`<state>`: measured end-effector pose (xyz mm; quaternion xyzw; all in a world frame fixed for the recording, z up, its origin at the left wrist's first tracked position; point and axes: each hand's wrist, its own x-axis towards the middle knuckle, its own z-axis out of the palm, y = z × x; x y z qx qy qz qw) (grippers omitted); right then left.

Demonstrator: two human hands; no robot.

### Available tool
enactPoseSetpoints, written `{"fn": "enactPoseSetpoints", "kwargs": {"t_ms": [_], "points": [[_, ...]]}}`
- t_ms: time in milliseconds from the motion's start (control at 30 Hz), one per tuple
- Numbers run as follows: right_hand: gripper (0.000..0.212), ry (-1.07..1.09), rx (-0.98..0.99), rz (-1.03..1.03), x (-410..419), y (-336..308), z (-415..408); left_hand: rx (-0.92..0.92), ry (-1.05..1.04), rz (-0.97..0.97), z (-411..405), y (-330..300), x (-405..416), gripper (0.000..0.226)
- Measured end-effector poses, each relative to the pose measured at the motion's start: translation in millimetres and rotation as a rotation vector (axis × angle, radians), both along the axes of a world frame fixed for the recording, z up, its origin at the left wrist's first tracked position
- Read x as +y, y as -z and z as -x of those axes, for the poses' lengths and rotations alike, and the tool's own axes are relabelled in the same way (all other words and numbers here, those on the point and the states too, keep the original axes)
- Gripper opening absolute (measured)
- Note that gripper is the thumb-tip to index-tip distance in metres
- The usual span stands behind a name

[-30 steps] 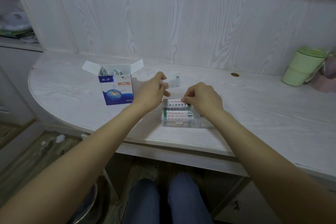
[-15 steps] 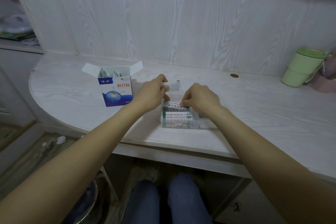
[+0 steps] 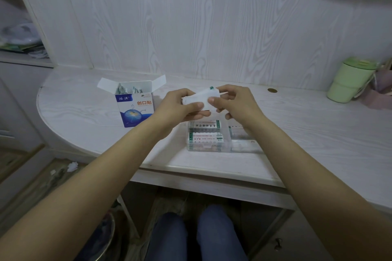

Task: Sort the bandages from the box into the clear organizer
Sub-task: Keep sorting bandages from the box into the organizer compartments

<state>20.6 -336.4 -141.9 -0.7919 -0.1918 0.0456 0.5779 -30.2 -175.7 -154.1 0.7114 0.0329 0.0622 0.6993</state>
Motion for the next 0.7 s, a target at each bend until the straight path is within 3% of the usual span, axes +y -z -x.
{"fn": "enactPoseSetpoints", "kwargs": {"t_ms": [100,233,367,533,700], "points": [[0.019,0.051,0.001,-0.077,2,2,0,0.002,0.0,0.065,3,-4,-4,0.011],[0.022,0.056,0.012,-0.133,4,3,2,0.007,-0.091,0.012,2,-4,-2,0.017],[0.017,0.071,0.006,-0.124,6,4,4,0.031,-0.147,0.004,2,-4,1,0.013],[0.014,0.092,-0.008,-0.123,8,8,7,0.093,-0.136,0.105,2,-5,-1,0.028],[0.018,0.099,0.025,-0.153,12,11,8,0.037,-0.193,0.048,2,-4,-2,0.014]]}}
